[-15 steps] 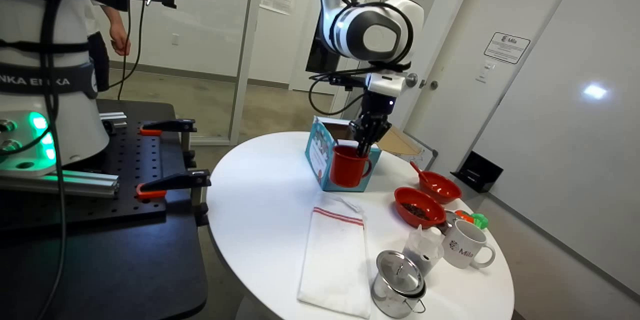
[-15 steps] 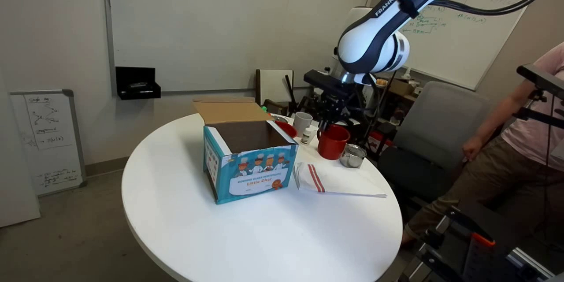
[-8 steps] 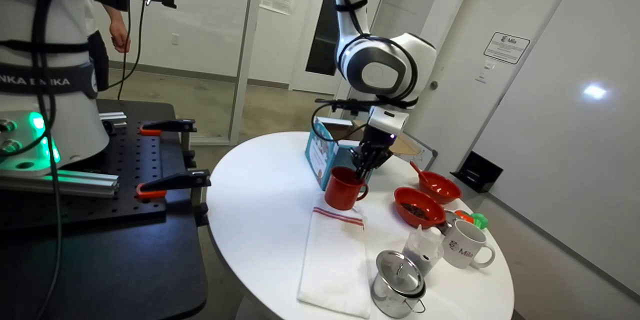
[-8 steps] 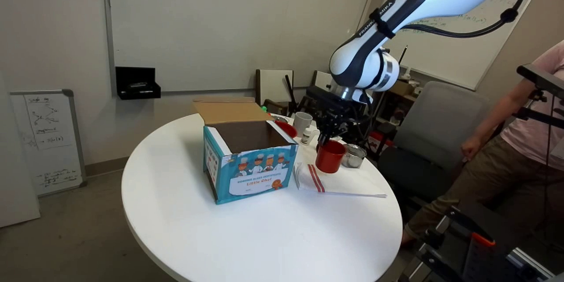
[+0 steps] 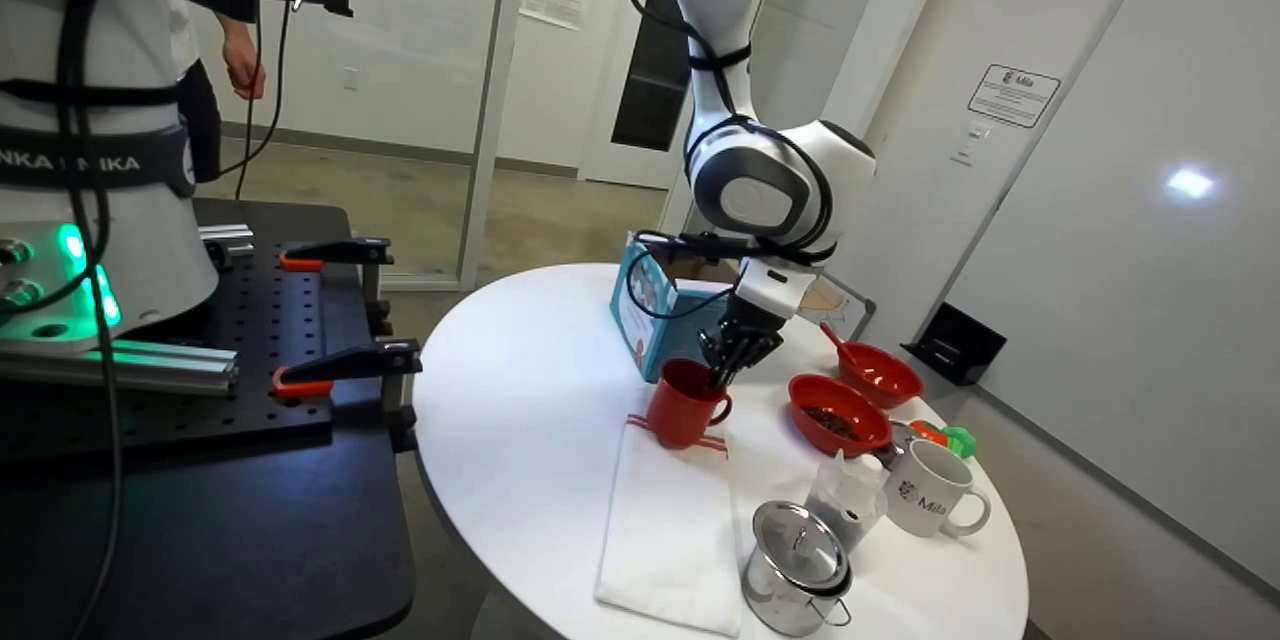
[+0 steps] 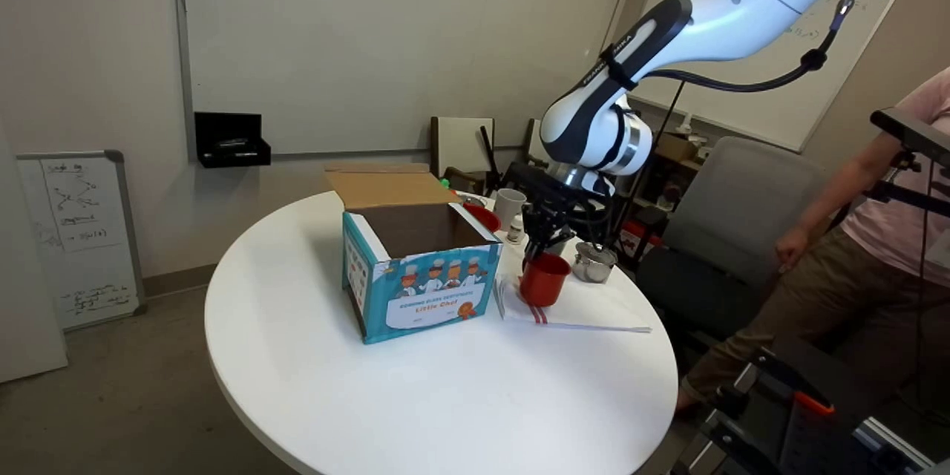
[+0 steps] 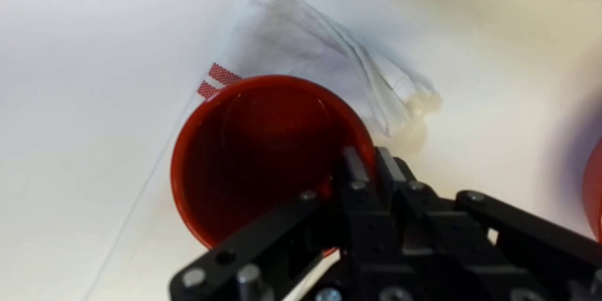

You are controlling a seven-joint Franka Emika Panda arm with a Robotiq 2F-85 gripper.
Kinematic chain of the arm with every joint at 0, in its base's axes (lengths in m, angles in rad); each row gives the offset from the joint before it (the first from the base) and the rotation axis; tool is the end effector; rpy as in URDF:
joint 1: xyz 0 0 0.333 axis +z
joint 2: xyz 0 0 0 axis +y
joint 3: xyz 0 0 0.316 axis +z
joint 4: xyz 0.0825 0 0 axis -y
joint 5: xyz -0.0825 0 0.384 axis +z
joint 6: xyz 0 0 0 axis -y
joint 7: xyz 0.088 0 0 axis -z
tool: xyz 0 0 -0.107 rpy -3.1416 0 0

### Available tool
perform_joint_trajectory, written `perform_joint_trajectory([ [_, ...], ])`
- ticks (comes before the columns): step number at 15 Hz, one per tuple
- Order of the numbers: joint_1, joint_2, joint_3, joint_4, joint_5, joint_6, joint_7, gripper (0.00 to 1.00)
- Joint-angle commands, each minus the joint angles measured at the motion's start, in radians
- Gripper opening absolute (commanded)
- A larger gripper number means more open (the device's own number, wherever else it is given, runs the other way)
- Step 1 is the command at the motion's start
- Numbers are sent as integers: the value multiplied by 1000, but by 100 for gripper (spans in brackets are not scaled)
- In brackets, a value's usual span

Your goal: Remove the orange cup from the box and put it on the table

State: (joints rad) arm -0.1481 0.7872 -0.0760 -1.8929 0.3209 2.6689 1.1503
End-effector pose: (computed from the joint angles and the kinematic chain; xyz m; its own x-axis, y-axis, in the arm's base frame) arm 0.5957 -0.1451 0.0836 -0.0666 -0.9939 -0.0879 -0.9974 0.0689 -0.0230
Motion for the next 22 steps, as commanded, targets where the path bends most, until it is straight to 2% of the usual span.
perform_joint_trajectory([
  [1, -1, 63, 1, 80, 33, -18, -31, 2],
  [6, -15, 98, 9, 124, 41, -23, -44, 2],
  [7, -19, 95, 11, 125, 41, -22, -53, 34],
  [8, -21, 88, 13, 120, 45, -17, -55, 35],
  [9, -23, 84, 13, 118, 48, -13, -61, 40],
  [17, 3, -21, 4, 18, 46, 13, -115, 99],
  [22, 47, -193, 1, -139, 25, -10, -205, 100],
])
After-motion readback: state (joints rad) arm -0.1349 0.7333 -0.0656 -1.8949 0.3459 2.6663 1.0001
